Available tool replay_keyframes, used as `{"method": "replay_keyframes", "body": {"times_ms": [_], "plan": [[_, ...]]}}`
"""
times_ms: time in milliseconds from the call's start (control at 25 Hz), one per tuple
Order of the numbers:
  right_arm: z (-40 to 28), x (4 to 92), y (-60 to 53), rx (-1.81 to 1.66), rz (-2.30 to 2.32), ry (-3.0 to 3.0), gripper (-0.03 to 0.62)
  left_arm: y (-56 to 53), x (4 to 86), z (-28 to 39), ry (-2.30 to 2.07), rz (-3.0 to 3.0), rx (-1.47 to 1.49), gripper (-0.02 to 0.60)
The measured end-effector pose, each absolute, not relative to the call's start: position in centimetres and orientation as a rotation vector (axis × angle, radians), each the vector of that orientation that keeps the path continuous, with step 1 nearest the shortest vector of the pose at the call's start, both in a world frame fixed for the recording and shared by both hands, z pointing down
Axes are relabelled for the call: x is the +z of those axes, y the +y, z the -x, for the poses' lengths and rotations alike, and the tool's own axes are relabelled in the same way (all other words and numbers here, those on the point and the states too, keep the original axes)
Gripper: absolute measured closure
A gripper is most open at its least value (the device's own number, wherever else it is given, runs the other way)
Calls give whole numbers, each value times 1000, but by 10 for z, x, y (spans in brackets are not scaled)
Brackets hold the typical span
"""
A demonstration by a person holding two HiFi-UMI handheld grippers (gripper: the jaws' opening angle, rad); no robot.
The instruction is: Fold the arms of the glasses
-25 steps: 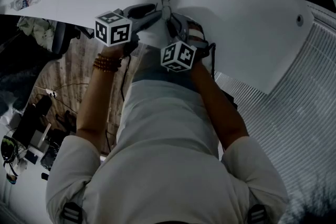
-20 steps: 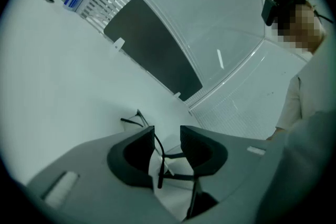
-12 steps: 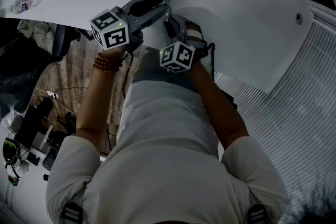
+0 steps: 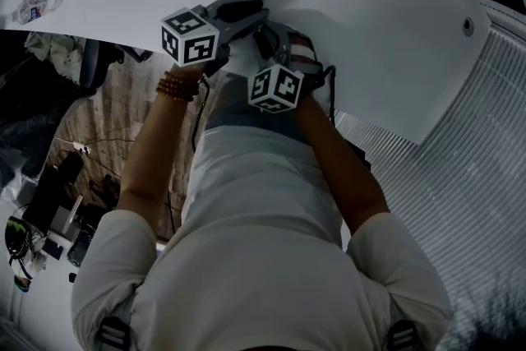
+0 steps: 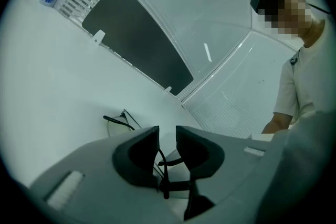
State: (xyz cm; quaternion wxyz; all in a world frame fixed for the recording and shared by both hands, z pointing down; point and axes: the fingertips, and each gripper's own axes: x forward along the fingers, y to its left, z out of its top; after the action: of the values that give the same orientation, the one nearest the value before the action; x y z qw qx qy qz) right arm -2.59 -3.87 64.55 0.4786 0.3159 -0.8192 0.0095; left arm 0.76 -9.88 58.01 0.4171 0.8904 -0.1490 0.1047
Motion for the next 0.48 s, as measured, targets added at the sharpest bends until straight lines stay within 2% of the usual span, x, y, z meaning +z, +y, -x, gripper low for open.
{"method": "replay_keyframes", "body": {"times_ms": [480], "plan": [[16,641,-39,25,-787,-1989,448,-95,595,-10,-376,-2204,276,479]]}}
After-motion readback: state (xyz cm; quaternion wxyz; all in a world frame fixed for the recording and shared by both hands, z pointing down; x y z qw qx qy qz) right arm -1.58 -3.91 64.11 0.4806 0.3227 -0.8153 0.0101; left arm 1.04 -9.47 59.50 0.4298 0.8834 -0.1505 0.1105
